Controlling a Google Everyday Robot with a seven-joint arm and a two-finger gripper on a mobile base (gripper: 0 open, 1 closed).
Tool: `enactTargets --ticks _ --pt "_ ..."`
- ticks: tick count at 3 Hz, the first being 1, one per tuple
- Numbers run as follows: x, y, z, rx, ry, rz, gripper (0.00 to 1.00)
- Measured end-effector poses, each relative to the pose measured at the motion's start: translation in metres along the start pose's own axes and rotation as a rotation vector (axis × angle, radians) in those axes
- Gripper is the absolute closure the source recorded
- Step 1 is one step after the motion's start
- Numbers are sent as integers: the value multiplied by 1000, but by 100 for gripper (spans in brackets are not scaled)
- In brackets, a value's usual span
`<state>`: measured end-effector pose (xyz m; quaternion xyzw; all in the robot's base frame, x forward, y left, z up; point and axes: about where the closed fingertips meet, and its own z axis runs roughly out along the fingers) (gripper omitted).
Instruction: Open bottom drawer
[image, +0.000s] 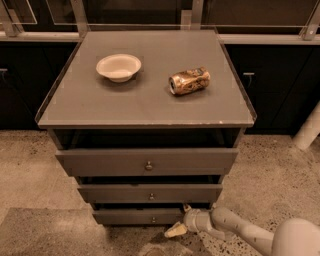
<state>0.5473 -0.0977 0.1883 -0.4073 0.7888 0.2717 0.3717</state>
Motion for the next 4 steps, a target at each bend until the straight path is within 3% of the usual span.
enactTargets --ticks 1,2,3,4 --pt "-2 -8 1 11 18 -29 0" --pt "0 12 4 -62 44 -80 0" --pt "6 47 -5 -189 108 -171 0" --pt "14 86 -21 -349 182 -238 0"
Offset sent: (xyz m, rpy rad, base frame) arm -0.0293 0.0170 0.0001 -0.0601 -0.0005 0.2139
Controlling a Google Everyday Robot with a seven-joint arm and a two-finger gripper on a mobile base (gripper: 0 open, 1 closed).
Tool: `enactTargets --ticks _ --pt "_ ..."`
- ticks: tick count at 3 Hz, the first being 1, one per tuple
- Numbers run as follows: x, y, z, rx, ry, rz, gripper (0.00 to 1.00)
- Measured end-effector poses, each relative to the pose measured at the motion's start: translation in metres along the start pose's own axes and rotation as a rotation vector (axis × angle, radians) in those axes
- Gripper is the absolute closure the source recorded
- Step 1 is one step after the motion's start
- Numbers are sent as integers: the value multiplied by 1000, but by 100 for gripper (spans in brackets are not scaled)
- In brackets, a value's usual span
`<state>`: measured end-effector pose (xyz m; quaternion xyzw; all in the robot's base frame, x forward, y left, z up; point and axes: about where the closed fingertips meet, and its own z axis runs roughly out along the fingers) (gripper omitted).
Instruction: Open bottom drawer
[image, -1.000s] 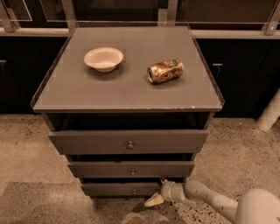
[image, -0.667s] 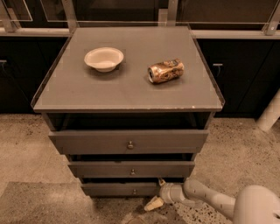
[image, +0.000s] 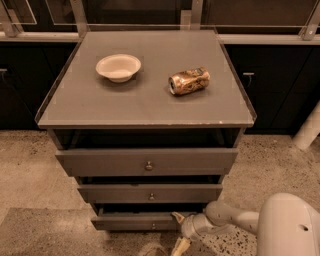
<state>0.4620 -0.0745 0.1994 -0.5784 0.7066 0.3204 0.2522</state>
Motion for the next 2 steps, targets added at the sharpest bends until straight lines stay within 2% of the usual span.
enactTargets --ticks 1,2 --pt "3 34 -1 -126 27 -18 0" --pt "3 37 0 -138 24 -18 0"
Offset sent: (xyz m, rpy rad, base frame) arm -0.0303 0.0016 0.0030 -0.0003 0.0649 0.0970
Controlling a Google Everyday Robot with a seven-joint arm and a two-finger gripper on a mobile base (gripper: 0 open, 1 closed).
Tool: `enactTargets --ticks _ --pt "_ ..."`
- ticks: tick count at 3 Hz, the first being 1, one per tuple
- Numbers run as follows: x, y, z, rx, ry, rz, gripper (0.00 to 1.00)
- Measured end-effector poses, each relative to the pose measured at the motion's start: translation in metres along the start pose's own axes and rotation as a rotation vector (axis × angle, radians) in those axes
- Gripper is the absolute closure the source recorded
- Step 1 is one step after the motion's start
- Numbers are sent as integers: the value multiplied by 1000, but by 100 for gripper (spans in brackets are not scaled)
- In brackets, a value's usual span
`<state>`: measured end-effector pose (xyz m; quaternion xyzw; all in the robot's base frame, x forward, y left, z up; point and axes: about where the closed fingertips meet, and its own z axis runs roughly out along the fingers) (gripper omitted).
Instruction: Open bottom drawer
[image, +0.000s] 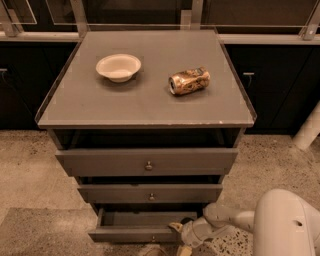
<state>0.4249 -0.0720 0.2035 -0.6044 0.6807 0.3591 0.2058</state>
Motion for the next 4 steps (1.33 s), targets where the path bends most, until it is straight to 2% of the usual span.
enactTargets --ticks 1,2,3,4 --pt "2 -3 -9 51 -28 12 0" --pt "9 -12 -33 181 -76 64 0" --pt "16 -12 -38 203 -79 78 0" --pt "13 -11 -27 178 -71 65 0"
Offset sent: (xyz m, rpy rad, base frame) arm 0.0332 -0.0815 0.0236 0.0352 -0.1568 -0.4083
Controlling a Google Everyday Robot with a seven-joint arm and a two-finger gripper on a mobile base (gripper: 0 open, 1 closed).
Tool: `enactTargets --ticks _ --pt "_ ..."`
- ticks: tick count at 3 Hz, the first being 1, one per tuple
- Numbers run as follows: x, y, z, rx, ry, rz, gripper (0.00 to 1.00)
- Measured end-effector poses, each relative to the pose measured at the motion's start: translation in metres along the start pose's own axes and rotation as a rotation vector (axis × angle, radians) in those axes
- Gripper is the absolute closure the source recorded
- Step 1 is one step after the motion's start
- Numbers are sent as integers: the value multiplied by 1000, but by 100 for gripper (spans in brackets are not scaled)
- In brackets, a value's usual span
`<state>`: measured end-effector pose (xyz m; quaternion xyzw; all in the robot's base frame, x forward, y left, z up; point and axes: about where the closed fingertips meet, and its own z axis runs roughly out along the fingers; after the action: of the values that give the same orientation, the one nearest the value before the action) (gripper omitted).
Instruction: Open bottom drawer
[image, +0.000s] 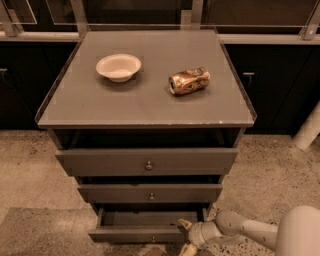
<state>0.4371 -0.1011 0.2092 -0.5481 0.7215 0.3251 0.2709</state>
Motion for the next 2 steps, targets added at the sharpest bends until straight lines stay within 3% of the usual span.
enactTargets --ticks 1,2 --pt "-2 -3 11 -13 14 -14 0" --pt "-1 5 26 -106 71 -72 0"
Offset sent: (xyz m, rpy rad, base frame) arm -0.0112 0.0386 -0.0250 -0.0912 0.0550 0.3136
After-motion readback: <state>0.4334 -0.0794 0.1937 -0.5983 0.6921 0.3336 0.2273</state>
